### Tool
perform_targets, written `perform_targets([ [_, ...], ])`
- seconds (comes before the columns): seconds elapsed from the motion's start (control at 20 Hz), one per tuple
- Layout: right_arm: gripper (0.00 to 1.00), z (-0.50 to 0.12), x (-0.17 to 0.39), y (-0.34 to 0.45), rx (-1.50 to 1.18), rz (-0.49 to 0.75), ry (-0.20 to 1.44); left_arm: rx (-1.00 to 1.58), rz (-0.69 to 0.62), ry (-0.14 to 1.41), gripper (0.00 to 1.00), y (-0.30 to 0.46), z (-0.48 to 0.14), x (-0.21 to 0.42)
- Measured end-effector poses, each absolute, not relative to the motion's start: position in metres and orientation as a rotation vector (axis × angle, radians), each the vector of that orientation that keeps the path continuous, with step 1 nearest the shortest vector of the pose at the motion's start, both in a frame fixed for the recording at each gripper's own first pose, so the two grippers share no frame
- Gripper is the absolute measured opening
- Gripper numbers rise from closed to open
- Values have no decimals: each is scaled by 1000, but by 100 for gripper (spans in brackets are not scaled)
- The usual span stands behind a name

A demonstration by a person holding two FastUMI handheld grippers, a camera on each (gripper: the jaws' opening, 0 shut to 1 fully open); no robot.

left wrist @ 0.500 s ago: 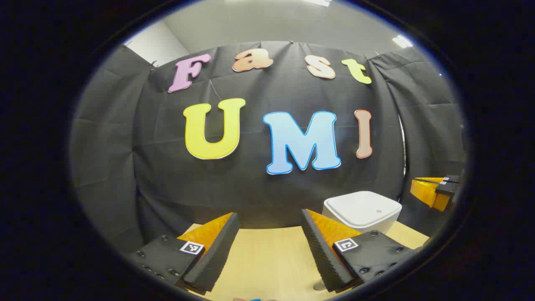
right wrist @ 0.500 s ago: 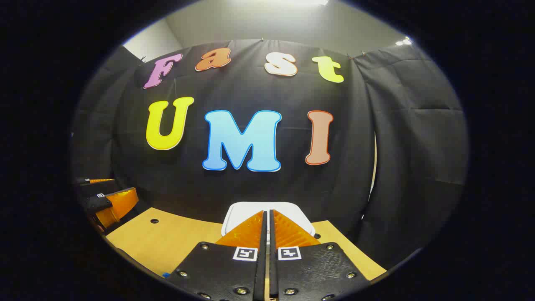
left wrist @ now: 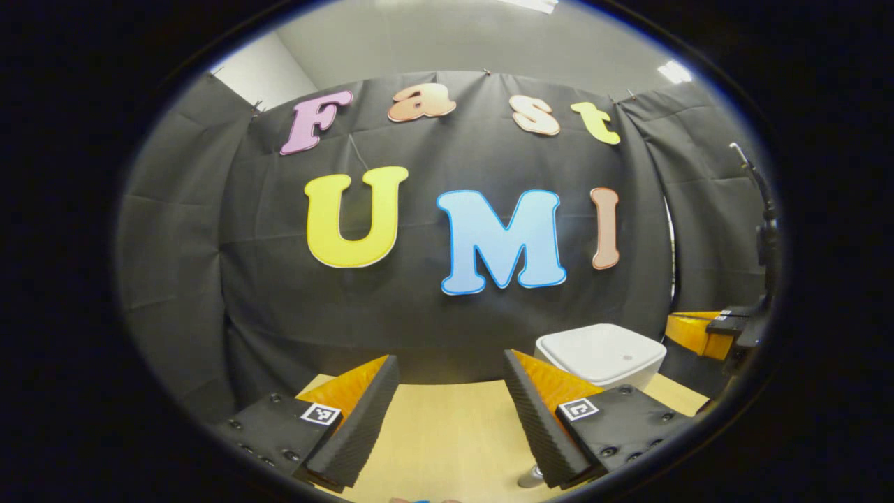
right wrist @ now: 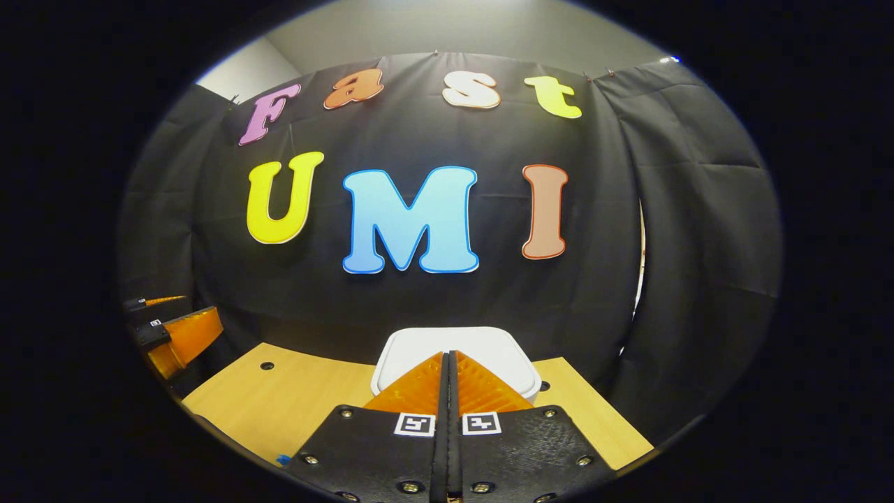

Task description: Press the lid of the desktop garbage bin to open it, pick up the crumpled paper on the desktop and throw it into the bin, then pick up the pop can on the desktop and drop it into the bin, and finally close the garbage bin lid.

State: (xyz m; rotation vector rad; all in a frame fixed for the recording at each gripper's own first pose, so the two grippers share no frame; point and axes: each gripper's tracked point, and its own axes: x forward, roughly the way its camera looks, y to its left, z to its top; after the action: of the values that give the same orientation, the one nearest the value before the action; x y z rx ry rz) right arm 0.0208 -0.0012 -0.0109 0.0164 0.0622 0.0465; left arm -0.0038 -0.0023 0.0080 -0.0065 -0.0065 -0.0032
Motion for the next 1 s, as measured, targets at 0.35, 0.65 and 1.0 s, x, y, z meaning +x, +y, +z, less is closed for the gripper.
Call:
perform_targets([
  [0.35,0,-33,64,-2,9,58,116,-8,31,-6,99,9,8,-7],
  [0.65,0,-60,90,1,6,72,187,-1,53,4,100,18,4,-6],
  [1.0,1,-79,98,-1,22,68,231,-2,58,10,99,18,2,0],
])
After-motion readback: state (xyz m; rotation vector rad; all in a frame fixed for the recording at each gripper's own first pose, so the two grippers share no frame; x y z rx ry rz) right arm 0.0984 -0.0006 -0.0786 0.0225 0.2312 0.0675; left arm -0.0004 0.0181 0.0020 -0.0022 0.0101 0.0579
